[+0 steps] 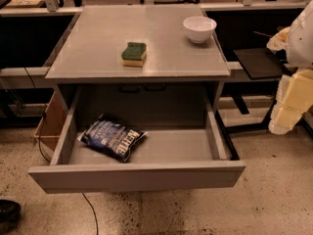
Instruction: Pick blue chip bag from top drawer and place on counter
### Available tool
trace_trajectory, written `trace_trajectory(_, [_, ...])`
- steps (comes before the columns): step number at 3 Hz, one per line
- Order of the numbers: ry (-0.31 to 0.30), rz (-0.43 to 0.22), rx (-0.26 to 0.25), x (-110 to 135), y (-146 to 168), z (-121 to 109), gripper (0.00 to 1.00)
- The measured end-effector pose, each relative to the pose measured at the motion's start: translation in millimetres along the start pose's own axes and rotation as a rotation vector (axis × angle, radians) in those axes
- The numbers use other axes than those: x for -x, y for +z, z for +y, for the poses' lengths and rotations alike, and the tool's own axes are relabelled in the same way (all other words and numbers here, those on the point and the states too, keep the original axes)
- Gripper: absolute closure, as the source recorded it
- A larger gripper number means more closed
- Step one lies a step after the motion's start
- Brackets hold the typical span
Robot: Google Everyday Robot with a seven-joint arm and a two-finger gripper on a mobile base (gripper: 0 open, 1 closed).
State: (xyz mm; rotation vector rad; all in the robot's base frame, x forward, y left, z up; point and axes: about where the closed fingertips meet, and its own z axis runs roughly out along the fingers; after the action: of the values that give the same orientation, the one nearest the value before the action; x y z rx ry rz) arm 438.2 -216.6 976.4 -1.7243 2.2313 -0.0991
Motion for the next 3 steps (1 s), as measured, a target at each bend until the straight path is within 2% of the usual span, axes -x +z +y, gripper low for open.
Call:
trace_trajectory(1, [0.000,0.000,0.000,0.1,0.1,0.0,0.00])
trace_trajectory(2, [-0.032,-0.021,0.018,16.5,25.5,2.2,0.00])
trace_trajectory(3, [-0.045,-0.076,0.094,50.8,94.1,12.4,0.00])
